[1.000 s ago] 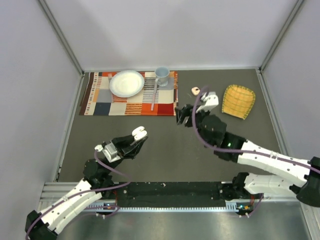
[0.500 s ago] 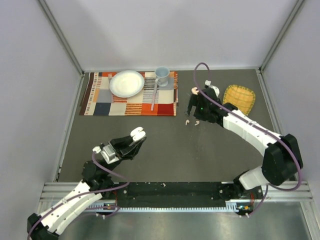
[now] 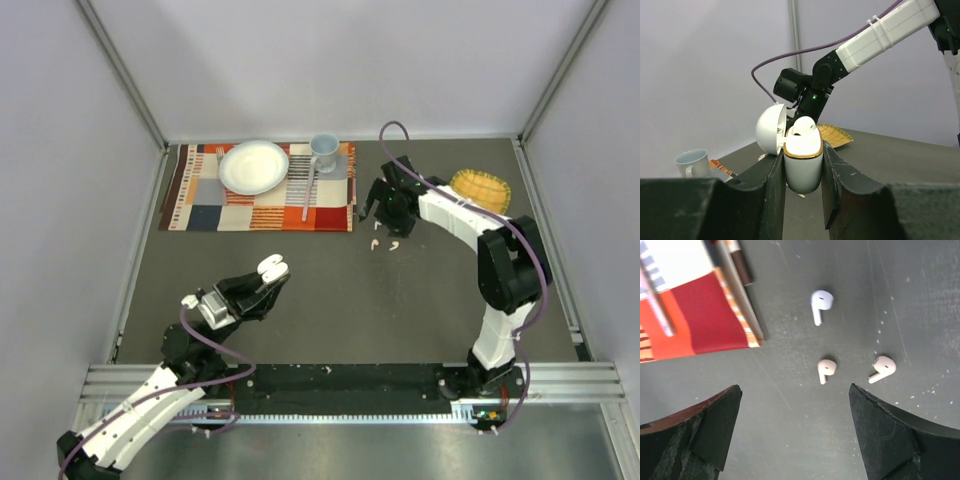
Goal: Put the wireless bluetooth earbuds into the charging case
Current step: Pick up the left earbud from the corner of the board.
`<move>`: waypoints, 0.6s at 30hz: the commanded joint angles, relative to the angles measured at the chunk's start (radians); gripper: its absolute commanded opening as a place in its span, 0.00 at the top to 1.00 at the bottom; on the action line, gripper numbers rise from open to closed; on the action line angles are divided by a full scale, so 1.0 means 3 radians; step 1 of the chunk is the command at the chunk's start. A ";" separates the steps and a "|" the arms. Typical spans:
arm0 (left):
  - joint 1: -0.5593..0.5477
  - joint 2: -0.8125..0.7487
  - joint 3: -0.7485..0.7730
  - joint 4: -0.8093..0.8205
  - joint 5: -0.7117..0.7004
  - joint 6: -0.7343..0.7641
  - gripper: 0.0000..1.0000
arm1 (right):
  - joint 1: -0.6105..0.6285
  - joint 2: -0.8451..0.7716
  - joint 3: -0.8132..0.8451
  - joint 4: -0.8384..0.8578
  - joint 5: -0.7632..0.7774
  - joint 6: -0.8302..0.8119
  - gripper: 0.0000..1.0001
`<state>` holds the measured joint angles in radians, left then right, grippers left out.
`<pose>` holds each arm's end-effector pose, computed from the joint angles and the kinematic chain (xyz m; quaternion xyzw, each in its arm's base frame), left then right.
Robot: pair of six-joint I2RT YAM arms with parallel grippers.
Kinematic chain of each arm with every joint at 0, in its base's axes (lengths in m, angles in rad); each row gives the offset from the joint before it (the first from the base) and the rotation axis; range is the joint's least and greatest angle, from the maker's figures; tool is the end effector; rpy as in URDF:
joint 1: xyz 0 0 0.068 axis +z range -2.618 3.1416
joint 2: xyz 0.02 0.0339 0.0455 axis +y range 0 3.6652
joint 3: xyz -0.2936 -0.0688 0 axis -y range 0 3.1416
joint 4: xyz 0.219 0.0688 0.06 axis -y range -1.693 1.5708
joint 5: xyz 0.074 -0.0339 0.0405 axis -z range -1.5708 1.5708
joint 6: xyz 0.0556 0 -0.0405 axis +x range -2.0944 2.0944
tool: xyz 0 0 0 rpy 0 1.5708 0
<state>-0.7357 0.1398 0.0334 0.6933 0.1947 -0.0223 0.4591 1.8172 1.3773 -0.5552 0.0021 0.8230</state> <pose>0.0376 -0.0485 0.2620 0.2444 0.4106 -0.3672 0.7980 0.3460 0.1709 0.2505 0.1738 0.9430 0.1690 0.2281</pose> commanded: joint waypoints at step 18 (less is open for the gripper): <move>-0.0002 -0.0088 -0.0142 0.0015 -0.0071 0.0044 1.00 | -0.0022 0.0544 0.0773 -0.0373 0.0627 0.0099 0.15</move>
<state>-0.7357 0.1268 0.0334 0.6716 0.1875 -0.0219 0.4564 1.9503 1.5383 -0.6334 0.1684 0.8921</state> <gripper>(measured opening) 0.339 0.808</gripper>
